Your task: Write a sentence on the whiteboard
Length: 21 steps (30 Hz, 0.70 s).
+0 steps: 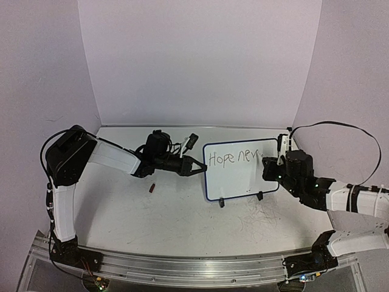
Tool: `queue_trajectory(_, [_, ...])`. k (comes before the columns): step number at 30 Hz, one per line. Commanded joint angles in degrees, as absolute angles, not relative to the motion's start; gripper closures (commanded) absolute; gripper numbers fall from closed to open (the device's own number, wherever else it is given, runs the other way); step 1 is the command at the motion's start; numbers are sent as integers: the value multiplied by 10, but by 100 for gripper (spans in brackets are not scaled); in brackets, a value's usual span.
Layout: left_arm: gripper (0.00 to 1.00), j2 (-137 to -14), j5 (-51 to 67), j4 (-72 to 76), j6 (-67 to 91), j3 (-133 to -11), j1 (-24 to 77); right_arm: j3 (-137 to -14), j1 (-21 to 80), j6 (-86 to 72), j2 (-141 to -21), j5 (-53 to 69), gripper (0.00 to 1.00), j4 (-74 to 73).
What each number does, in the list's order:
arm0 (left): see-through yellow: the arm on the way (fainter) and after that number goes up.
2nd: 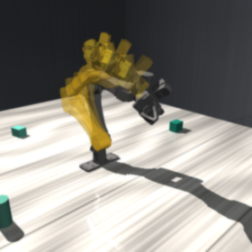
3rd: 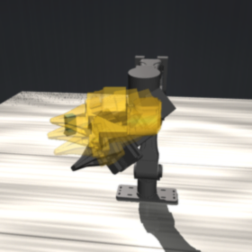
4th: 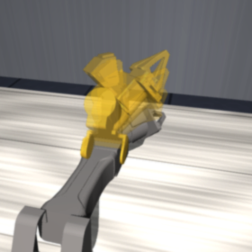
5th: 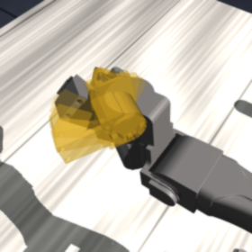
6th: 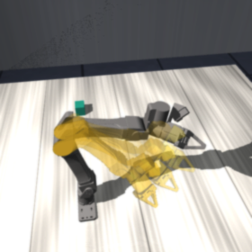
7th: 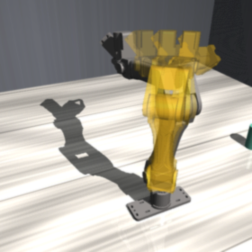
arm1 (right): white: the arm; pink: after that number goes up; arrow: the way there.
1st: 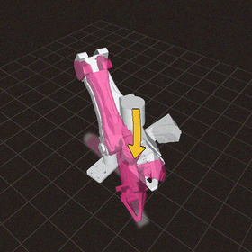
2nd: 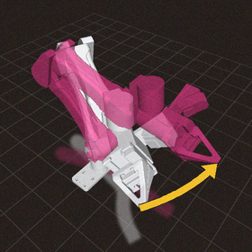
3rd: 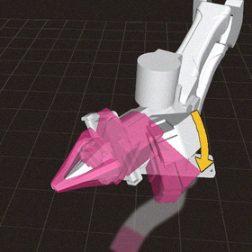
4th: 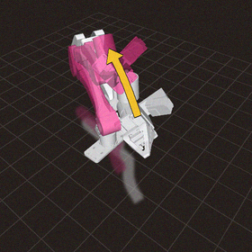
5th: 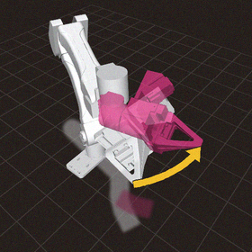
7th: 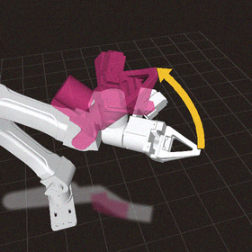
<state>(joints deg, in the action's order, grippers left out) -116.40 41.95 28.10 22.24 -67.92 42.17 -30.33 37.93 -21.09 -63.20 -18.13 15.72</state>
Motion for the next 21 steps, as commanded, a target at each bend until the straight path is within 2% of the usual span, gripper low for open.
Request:
queue_trajectory(1, [100,-1160,426,282,212,-692,419,-292,376,-220,-622,-162,100,152])
queue_trajectory(21, [100,-1159,427,282,214,-696,419,-291,357,-233,-653,-180,100,172])
